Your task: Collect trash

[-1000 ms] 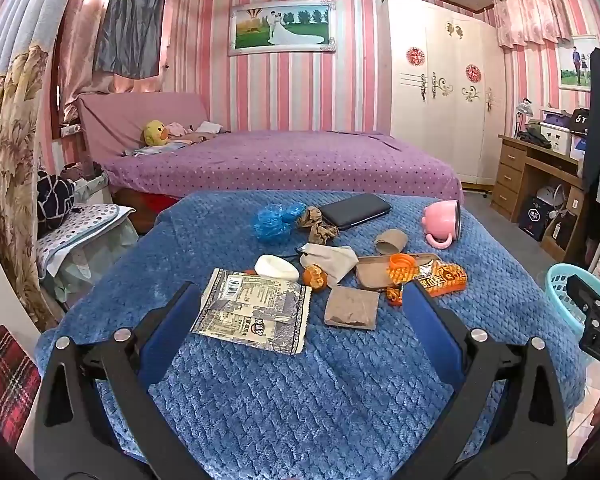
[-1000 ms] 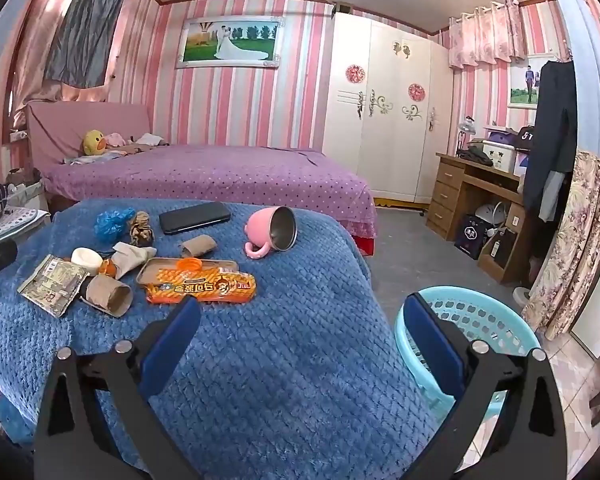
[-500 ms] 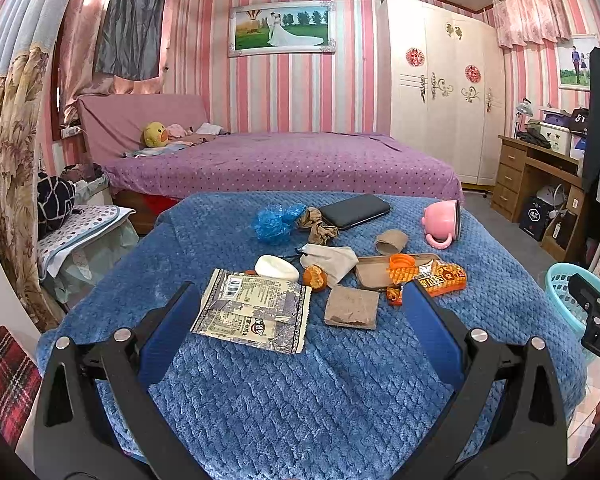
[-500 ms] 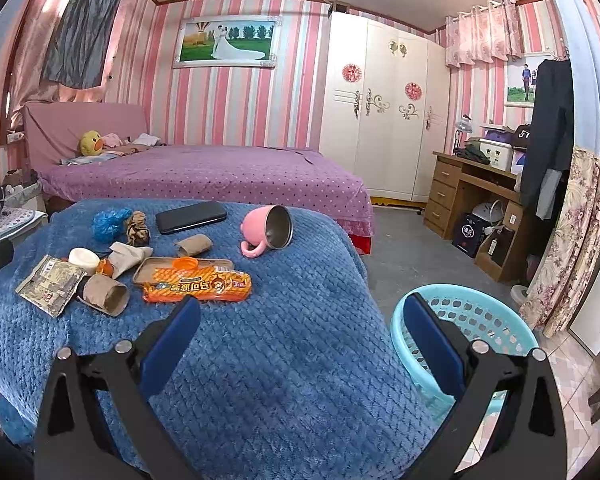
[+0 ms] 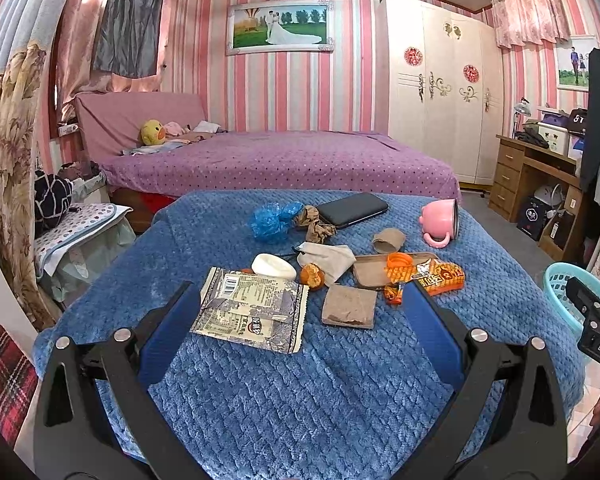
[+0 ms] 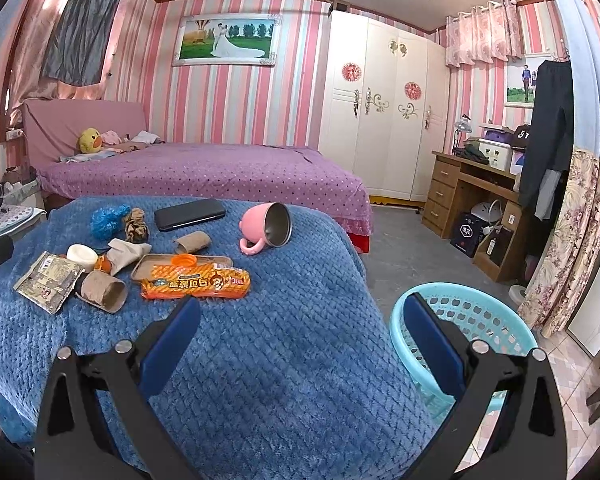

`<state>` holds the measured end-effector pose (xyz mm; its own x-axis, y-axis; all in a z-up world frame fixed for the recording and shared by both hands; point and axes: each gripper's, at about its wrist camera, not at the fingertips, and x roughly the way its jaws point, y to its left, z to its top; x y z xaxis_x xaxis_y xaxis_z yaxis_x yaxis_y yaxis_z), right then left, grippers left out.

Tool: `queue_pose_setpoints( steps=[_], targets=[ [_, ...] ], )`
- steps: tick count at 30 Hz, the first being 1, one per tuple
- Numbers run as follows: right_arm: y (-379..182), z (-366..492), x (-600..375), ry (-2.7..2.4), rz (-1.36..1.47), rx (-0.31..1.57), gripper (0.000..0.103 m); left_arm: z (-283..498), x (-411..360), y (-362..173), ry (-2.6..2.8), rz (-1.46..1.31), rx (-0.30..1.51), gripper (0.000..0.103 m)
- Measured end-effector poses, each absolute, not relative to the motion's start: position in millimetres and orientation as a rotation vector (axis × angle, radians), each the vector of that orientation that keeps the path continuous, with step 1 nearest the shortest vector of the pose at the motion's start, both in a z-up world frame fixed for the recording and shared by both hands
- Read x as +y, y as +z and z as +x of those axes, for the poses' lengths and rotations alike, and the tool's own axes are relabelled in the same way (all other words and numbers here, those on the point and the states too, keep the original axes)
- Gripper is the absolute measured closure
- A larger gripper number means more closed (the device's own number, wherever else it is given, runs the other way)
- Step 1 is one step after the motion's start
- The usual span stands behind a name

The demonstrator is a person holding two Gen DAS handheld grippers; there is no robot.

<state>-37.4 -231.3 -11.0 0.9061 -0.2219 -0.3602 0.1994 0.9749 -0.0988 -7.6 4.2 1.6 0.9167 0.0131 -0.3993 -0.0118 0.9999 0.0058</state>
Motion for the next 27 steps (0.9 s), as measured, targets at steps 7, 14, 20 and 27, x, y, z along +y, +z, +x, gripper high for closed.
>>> queue_pose_setpoints(
  steps=[7, 14, 20, 27],
  targets=[
    [-13.8, -36.1, -231.0, -0.216, -0.060, 0.385, 0.004, -7.8, 4.9, 0.9, 0.012, 0.006, 0.408, 0.005],
    [-13.9, -36.1, -231.0, -0.216, -0.061, 0.384, 0.004, -7.0, 4.5, 0.1, 0.010, 0.005, 0.410, 0.005],
    [-13.9, -36.1, -231.0, -0.215, -0.059, 0.385, 0.004, -7.3, 4.0, -0.4, 0.010, 0.005, 0.410, 0.005],
    [-13.7, -36.1, -231.0, -0.216, -0.060, 0.385, 0.004, -7.0, 4.0, -0.3, 0.009, 0.005, 0.410, 0.005]
  ],
)
